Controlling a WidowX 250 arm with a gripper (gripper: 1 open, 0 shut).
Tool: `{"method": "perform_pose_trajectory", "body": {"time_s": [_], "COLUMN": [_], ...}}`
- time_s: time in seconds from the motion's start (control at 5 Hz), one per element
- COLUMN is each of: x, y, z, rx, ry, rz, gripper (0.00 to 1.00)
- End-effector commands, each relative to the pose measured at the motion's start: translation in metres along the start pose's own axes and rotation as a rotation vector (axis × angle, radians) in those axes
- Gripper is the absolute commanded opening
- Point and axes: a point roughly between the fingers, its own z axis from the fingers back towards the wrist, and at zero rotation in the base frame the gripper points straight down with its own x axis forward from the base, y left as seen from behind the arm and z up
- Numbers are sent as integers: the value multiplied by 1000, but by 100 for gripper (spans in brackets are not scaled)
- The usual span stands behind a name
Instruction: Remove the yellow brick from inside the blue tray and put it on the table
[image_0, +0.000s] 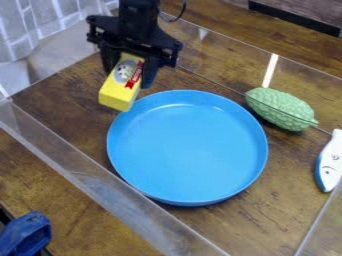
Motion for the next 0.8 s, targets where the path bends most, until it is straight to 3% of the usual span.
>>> {"method": "perform_pose_trajectory", "body": {"time_s": [0.0, 0.2, 0.6], "x": [16, 24, 33], "y": [15, 27, 40], "z": [30, 28, 47], "rx": [-10, 0, 39], "ry": [-106, -114, -129], "rz": [-6, -8, 31], "gripper": [0, 0, 0]}}
